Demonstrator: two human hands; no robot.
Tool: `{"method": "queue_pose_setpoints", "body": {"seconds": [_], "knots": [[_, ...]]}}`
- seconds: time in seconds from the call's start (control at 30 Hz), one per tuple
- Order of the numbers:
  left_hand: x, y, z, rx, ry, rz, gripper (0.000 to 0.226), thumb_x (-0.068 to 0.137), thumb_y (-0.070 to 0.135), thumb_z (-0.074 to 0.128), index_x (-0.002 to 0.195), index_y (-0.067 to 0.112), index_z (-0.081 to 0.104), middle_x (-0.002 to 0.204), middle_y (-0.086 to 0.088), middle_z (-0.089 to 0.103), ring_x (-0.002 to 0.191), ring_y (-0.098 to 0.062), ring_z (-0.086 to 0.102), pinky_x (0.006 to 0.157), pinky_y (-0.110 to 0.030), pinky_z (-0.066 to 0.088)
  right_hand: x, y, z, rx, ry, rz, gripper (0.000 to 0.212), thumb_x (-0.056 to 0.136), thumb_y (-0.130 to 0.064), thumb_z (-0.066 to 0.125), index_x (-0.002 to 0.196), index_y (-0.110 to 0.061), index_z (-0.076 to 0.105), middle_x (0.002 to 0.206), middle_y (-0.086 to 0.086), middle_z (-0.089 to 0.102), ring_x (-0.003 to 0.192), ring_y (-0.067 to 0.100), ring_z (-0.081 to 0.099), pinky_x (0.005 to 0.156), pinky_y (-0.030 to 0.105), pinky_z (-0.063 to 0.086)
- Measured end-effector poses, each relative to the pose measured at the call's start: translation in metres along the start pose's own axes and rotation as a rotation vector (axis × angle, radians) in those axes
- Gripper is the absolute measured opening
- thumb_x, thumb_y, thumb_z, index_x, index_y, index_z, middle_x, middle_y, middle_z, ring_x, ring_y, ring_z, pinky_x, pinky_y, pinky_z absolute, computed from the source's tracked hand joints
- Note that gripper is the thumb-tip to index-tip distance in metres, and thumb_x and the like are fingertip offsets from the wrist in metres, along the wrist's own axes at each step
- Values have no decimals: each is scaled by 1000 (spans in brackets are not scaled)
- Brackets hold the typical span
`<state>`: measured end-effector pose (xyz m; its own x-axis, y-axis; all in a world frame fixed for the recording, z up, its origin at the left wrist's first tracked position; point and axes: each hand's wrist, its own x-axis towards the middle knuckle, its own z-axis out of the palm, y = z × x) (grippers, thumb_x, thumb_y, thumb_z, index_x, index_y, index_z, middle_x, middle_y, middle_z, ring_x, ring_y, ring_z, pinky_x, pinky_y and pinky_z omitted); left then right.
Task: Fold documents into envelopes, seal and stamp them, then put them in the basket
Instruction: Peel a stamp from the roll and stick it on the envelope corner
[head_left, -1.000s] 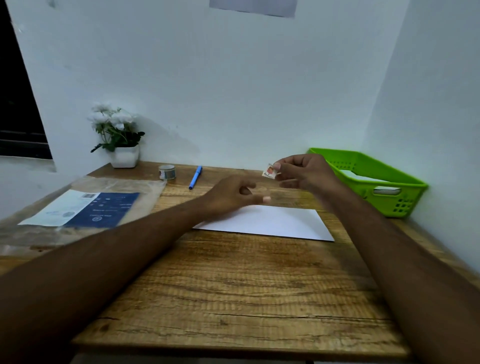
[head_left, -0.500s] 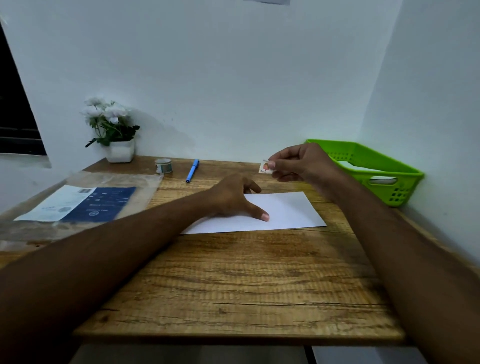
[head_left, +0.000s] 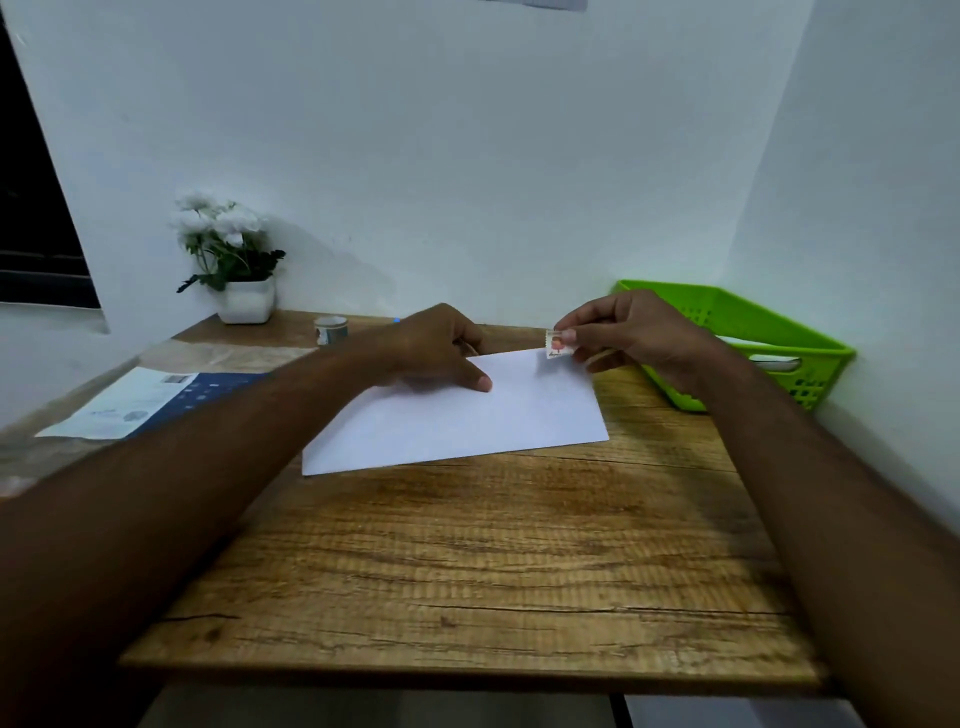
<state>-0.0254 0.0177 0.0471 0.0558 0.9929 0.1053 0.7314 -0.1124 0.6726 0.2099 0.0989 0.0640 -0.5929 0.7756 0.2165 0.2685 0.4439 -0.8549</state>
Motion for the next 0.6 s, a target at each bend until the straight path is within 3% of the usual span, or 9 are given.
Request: {"method": "queue_pose_setpoints", "body": {"seconds": [0.17,0.3,0.47,0.6], "knots": [[-10,3,-24,34,-80,34,21,78,9,77,94,21,74,76,14,72,66,-1,66,58,-14,48,1,1,3,5,-27,20,13,83,-14,74,95,-13,76,94,10,76,79,14,70,66,23,55],[-13,3,-28,33,-116,40,25,78,2,74,97,17,72,91,3,75,78,-10,71,64,-20,53,1,1,5,14,-45,38,15,85,-11,72,99,-7,74,97,12,75,81,15,71,69,26,57],[-9,1,-22,20,-111,18,28,77,-1,73,102,12,70,94,0,75,83,-14,72,74,-29,58,0,0,7,31,-55,43,16,83,-8,73,99,-6,73,96,12,75,82,17,71,78,33,58],[-8,1,-21,5,-105,11,29,77,-2,72,102,14,70,93,0,75,82,-13,72,71,-27,57,-1,1,5,74,-71,28,29,78,-3,76,107,-6,71,92,16,70,86,22,68,82,37,58]]}}
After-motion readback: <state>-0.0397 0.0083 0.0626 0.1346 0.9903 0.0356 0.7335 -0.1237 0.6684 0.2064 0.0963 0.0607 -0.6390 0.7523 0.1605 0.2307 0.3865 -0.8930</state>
